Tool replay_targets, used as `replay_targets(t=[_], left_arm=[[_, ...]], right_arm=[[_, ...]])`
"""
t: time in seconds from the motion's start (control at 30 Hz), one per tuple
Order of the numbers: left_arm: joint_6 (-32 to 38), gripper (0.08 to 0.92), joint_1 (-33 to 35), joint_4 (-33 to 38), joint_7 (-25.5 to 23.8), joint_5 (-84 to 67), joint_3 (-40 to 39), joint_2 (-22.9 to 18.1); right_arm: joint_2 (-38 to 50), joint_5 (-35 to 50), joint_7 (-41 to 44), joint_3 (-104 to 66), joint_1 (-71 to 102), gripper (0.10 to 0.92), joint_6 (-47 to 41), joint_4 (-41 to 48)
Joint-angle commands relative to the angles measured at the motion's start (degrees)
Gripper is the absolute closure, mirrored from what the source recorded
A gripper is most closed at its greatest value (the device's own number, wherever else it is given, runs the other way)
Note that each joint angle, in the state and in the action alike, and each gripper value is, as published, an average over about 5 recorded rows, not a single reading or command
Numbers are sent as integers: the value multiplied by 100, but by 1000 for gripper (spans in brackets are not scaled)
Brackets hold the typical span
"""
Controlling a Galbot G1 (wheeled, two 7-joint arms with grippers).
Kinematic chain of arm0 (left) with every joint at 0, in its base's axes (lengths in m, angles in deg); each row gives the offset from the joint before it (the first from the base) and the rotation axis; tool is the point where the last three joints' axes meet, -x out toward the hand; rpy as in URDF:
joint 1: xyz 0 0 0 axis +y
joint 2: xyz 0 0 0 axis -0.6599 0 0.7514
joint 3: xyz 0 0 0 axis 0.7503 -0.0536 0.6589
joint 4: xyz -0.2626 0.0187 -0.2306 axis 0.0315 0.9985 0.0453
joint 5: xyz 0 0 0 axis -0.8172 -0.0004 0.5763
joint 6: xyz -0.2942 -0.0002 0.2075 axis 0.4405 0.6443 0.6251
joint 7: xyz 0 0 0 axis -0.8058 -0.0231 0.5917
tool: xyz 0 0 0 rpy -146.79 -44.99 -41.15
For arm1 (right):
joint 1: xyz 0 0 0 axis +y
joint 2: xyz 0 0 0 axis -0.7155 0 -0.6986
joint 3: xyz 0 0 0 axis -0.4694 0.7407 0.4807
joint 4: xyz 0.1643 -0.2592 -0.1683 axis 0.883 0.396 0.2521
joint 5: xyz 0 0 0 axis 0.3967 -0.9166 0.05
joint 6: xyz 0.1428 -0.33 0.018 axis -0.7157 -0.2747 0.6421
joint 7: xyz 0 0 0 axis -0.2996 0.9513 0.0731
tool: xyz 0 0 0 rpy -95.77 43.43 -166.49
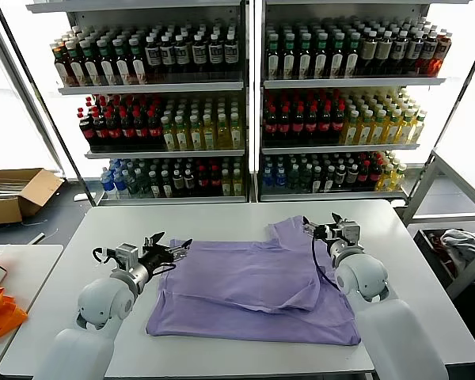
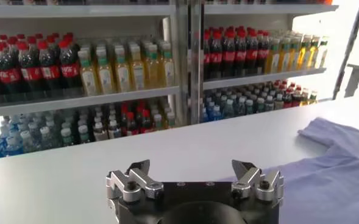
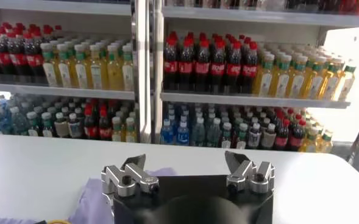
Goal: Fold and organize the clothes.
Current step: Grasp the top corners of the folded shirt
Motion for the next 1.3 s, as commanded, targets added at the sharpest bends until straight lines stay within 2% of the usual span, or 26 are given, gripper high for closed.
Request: replay_targets(t=[0.03, 0.3, 0.73, 1.17, 1.3], left_arm=[[-45, 177, -682, -996, 47, 100, -467, 145], [4, 177, -946, -1465, 14, 100, -556, -12], [-1, 177, -990, -1616, 4, 113, -524, -60], [-26, 177, -786, -1462, -19, 94, -450, -36], [-25, 206, -741, -1496, -47, 44, -432, -62]], right_arm=[[-532, -108, 57, 170, -811, 203, 2, 1537], [-918, -650, 292, 58, -966, 203, 173, 2141], [-1195, -902, 368, 66, -1274, 203, 300, 2894], [-1196, -994, 315, 68, -1102, 203, 199, 2725], [-1189, -986, 294, 56, -1033, 203, 147, 2621]])
